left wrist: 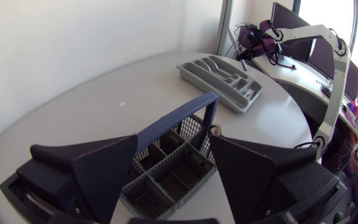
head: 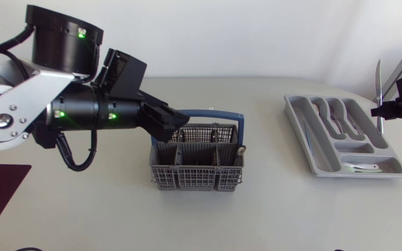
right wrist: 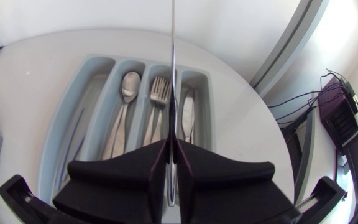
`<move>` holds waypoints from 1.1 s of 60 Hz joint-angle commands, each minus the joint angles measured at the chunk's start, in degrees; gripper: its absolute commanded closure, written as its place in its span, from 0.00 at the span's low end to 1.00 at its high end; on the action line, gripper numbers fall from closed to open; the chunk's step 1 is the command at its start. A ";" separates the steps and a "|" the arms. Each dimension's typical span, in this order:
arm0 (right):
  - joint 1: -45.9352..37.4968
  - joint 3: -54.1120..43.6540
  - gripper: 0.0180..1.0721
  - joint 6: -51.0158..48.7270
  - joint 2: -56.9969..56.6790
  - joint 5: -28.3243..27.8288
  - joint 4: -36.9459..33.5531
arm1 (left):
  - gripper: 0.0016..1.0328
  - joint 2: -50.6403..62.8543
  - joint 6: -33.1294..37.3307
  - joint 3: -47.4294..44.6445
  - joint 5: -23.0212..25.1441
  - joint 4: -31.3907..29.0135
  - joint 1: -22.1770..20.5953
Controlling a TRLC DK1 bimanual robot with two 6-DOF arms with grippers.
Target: Sort the cutlery from the basket into the organizer compartments.
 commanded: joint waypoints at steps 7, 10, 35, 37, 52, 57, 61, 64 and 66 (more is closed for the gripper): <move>0.42 11.16 0.95 2.55 10.52 5.01 -1.85 | 0.22 1.75 2.05 -2.07 -1.25 -0.58 -1.35; 0.60 13.53 0.95 3.16 12.81 6.41 -2.90 | 0.22 1.75 2.23 -2.25 -1.43 -0.67 -1.53; 1.39 26.98 0.95 5.18 25.11 10.28 -15.30 | 0.22 1.75 2.32 -2.60 -4.06 -1.90 -4.25; 1.39 27.60 0.95 5.18 25.55 10.19 -16.17 | 0.22 1.75 2.32 -2.51 -4.15 -1.99 -4.43; 1.21 22.76 0.63 4.92 21.86 9.58 -15.30 | 0.22 0.78 2.32 -3.04 -4.33 -2.34 -4.78; 1.30 18.63 0.48 4.83 17.73 9.58 -12.92 | 0.22 0.16 2.32 -3.48 -4.33 -2.34 -4.69; 1.56 15.64 0.40 4.74 14.21 9.58 -11.52 | 0.22 -0.27 2.32 -3.83 -4.33 -2.34 -4.51; 1.92 13.53 0.37 4.74 11.58 9.58 -11.08 | 0.22 -0.63 2.40 -4.18 -4.33 -2.25 -4.43; 2.09 12.22 0.37 4.83 9.55 9.49 -10.90 | 0.22 -0.71 2.49 -4.36 -4.33 -2.25 -4.43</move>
